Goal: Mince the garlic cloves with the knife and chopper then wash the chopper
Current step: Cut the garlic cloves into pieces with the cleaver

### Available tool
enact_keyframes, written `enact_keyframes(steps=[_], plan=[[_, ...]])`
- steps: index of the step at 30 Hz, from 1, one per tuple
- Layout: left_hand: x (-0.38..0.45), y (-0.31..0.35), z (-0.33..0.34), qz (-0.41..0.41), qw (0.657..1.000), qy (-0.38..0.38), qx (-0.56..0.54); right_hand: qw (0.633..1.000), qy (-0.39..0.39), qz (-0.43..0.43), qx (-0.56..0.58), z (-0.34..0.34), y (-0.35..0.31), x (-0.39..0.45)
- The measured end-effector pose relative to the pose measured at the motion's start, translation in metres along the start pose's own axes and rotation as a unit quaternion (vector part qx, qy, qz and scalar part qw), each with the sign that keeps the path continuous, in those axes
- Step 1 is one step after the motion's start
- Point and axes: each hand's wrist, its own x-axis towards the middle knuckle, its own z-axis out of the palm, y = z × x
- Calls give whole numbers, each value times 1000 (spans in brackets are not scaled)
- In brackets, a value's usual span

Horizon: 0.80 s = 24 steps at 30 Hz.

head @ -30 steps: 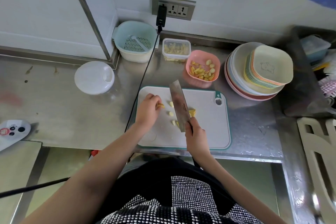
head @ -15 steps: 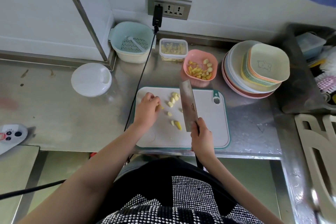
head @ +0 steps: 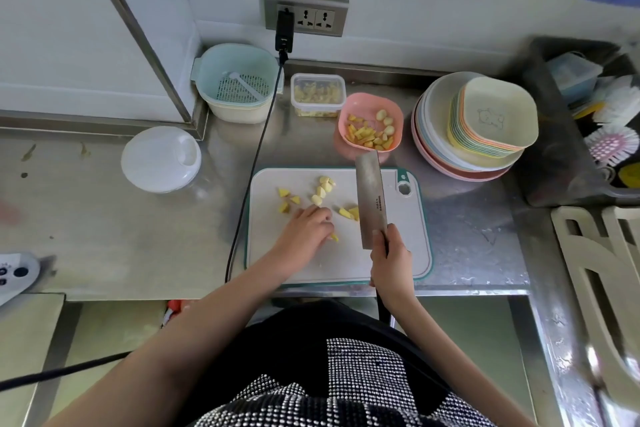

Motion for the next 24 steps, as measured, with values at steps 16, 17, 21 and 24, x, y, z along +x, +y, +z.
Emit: enact_keyframes(steps=[16, 17, 21, 24], plan=[[-36, -15, -19, -270, 947, 145, -95, 971, -160, -61, -169, 24, -22, -3], [-38, -15, -19, -271, 948, 142, -94, 968, -163, -63, -181, 26, -23, -3], [-43, -21, -21, -275, 946, 137, -103, 948, -168, -75, -261, 33, -21, 0], [-44, -23, -22, -270, 948, 136, -102, 937, -172, -73, -297, 39, -23, 2]])
